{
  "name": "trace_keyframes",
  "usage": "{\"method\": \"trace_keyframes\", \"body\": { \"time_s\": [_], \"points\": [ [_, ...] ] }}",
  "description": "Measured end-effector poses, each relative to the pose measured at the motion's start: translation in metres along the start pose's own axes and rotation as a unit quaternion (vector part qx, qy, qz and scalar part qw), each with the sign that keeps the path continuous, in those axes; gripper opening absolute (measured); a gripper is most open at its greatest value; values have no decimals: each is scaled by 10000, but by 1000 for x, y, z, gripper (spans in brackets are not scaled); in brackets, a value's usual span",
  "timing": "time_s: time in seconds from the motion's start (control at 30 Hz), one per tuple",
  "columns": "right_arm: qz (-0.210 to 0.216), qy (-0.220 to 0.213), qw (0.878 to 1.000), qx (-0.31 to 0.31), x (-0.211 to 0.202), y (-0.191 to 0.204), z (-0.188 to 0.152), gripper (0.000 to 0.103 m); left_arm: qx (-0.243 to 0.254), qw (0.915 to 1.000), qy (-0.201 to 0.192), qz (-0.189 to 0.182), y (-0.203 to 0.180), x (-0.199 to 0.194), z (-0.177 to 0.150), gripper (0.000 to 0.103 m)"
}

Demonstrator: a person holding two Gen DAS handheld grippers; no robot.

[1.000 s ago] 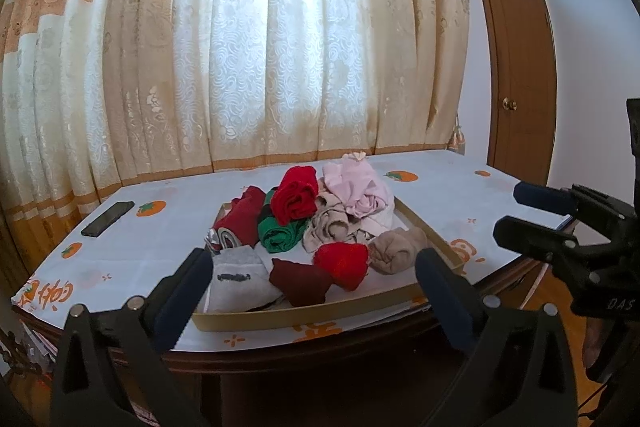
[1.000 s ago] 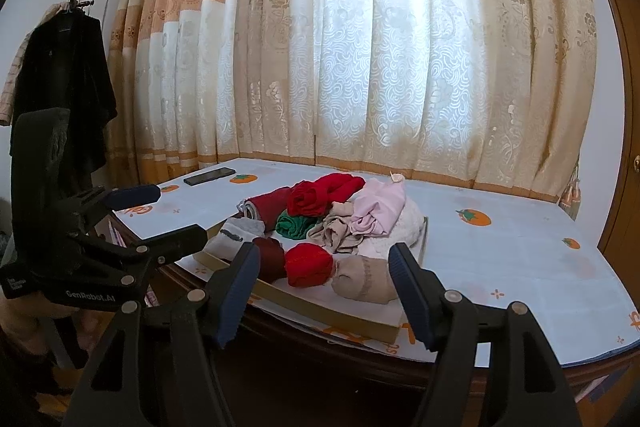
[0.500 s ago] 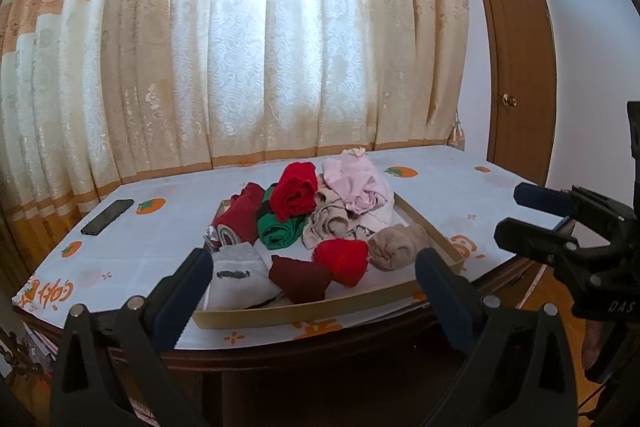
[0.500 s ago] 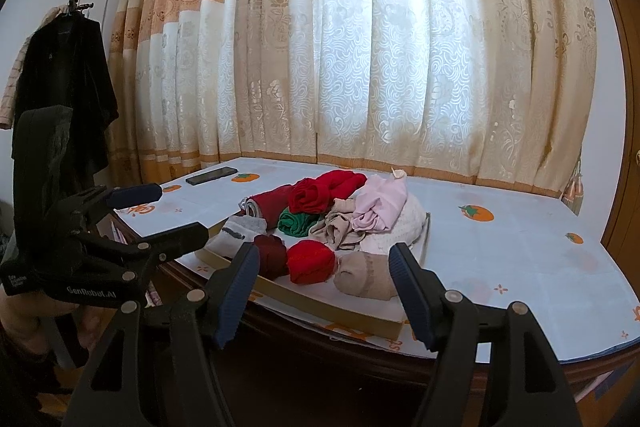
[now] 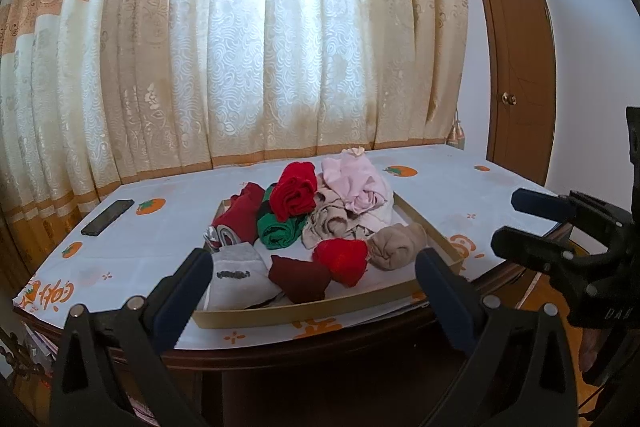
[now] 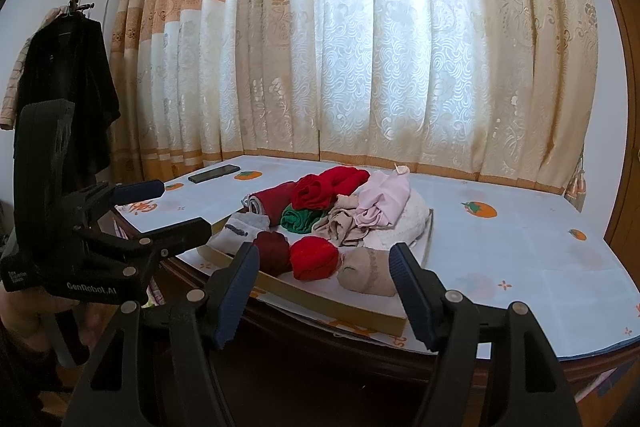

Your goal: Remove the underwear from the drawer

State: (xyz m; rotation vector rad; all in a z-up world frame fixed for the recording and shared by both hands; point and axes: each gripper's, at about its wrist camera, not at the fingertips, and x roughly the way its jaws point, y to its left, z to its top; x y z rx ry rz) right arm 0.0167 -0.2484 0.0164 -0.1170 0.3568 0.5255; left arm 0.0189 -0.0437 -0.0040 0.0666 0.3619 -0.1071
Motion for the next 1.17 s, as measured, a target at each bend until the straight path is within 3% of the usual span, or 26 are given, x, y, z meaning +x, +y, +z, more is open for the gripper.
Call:
{"method": "trace_keyframes", "body": {
  "time_s": [1.17],
  "points": [
    [69, 118, 9999, -46, 0, 4, -2, 70, 78, 9998, 189, 90, -3, 8, 9, 103]
  ]
}}
